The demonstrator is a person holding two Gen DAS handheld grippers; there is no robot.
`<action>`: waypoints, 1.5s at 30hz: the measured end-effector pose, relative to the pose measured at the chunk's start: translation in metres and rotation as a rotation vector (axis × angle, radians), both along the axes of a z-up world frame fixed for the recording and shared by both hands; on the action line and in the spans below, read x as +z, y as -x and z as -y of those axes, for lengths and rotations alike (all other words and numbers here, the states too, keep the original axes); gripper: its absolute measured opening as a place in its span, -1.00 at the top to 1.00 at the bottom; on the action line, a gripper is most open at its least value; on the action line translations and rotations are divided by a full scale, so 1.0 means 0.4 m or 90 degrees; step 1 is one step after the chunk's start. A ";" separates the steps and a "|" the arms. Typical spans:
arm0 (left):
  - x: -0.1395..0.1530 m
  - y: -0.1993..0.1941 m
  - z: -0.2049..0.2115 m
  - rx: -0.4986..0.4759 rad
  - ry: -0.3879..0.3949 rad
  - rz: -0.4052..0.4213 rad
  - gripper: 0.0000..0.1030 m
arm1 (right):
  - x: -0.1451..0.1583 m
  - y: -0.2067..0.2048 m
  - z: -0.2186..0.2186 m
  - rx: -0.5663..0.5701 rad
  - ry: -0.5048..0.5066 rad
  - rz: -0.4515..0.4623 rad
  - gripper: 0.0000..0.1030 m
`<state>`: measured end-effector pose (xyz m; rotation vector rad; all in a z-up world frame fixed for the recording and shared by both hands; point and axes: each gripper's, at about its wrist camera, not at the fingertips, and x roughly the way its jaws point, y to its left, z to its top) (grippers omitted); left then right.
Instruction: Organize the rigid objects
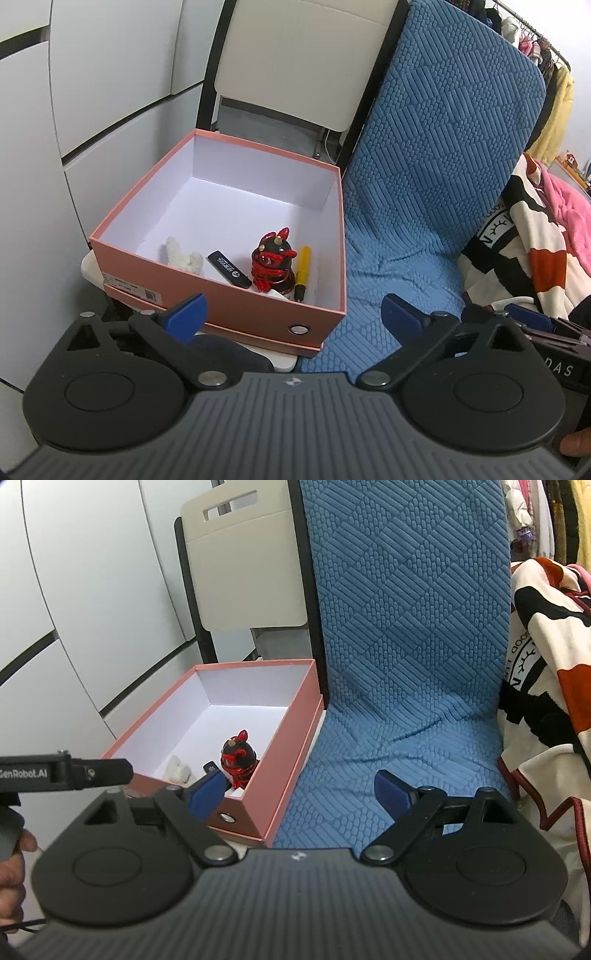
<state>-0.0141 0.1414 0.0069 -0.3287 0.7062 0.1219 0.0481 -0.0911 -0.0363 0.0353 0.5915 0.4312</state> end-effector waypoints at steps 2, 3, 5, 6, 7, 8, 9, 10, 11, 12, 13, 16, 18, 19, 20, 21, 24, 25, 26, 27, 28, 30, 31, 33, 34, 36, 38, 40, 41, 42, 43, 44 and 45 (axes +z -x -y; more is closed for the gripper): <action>0.002 0.003 -0.001 0.002 -0.003 0.000 -0.98 | 0.001 0.002 -0.002 0.001 0.004 0.002 -0.73; 0.003 0.005 -0.002 0.003 -0.004 0.000 -0.98 | 0.003 0.004 -0.003 0.003 0.004 0.002 -0.73; 0.002 0.012 -0.005 0.003 0.000 0.001 -0.98 | 0.006 0.007 -0.004 0.006 0.003 0.006 -0.73; 0.002 0.015 -0.007 0.004 0.001 -0.001 -0.98 | 0.009 0.009 -0.005 0.006 0.004 0.008 -0.73; 0.002 0.017 -0.008 0.005 0.000 -0.001 -0.98 | 0.010 0.010 -0.006 0.006 0.006 0.010 -0.73; 0.001 0.019 -0.010 0.008 -0.002 -0.002 -0.98 | 0.010 0.012 -0.008 0.006 0.008 0.012 -0.73; 0.001 0.022 -0.012 0.010 -0.002 -0.004 -0.98 | 0.010 0.012 -0.009 0.007 0.008 0.014 -0.73; 0.001 0.025 -0.014 0.012 0.001 -0.004 -0.98 | 0.007 0.010 -0.010 0.009 0.008 0.012 -0.73; 0.001 0.030 -0.017 0.013 0.009 -0.001 -0.98 | 0.004 0.006 -0.011 0.010 0.008 0.007 -0.73; 0.002 0.034 -0.019 0.013 0.015 0.004 -0.98 | 0.001 0.004 -0.012 0.009 0.010 0.004 -0.73; 0.004 0.036 -0.020 0.014 0.017 0.007 -0.98 | 0.000 0.004 -0.013 0.009 0.012 0.004 -0.73; 0.002 0.036 -0.023 0.022 0.014 0.008 -0.98 | -0.001 0.001 -0.016 0.014 0.013 0.004 -0.73; -0.001 0.035 -0.025 0.026 0.011 0.005 -0.98 | 0.000 0.001 -0.016 0.015 0.012 0.004 -0.73; -0.002 0.036 -0.026 0.027 0.010 0.005 -0.98 | 0.000 0.001 -0.014 0.015 0.013 0.005 -0.73; -0.003 0.036 -0.028 0.026 0.011 0.005 -0.98 | 0.001 0.001 -0.013 0.014 0.015 0.005 -0.73; -0.004 0.037 -0.026 0.025 0.012 0.005 -0.98 | 0.001 0.001 -0.012 0.013 0.015 0.006 -0.73; -0.003 0.039 -0.025 0.026 0.006 0.004 -0.98 | 0.002 0.000 -0.008 0.010 0.008 0.007 -0.73; -0.003 0.040 -0.024 0.027 0.003 0.003 -0.98 | 0.002 0.001 -0.008 0.011 0.008 0.007 -0.73; -0.004 0.040 -0.024 0.029 0.002 0.003 -0.98 | 0.002 0.001 -0.009 0.012 0.009 0.006 -0.73; -0.004 0.041 -0.024 0.030 0.001 0.002 -0.98 | 0.002 0.002 -0.010 0.013 0.012 0.007 -0.73; -0.005 0.041 -0.024 0.031 0.001 0.001 -0.98 | 0.002 0.002 -0.011 0.013 0.014 0.008 -0.73; -0.006 0.042 -0.022 0.032 -0.003 -0.001 -0.98 | 0.001 0.003 -0.011 0.011 0.010 0.008 -0.73; -0.007 0.041 -0.021 0.032 -0.005 -0.003 -0.98 | 0.000 0.003 -0.012 0.011 0.008 0.007 -0.73; -0.005 0.043 -0.023 0.032 -0.003 -0.002 -0.98 | 0.001 0.004 -0.013 0.011 0.008 0.009 -0.73; -0.005 0.044 -0.025 0.034 -0.002 -0.001 -0.98 | 0.001 0.004 -0.014 0.010 0.008 0.009 -0.73; -0.005 0.047 -0.027 0.041 -0.002 -0.003 -0.98 | 0.002 0.006 -0.015 0.014 0.009 0.009 -0.73; -0.006 0.049 -0.033 0.046 0.004 -0.003 -0.98 | 0.002 0.007 -0.016 0.016 0.011 0.010 -0.73; -0.007 0.050 -0.035 0.051 0.000 -0.006 -0.98 | 0.003 0.010 -0.017 0.016 0.012 0.011 -0.73; -0.008 0.051 -0.035 0.051 -0.002 -0.007 -0.98 | 0.003 0.010 -0.017 0.015 0.011 0.011 -0.73; -0.008 0.051 -0.034 0.051 -0.003 -0.008 -0.99 | 0.003 0.010 -0.017 0.015 0.011 0.010 -0.73; -0.009 0.051 -0.035 0.051 -0.003 -0.010 -1.00 | 0.003 0.010 -0.017 0.015 0.011 0.011 -0.73; -0.011 0.053 -0.035 0.052 -0.003 -0.011 -1.00 | 0.003 0.011 -0.018 0.015 0.013 0.011 -0.73; -0.012 0.053 -0.035 0.053 -0.005 -0.011 -1.00 | 0.004 0.012 -0.019 0.016 0.013 0.012 -0.73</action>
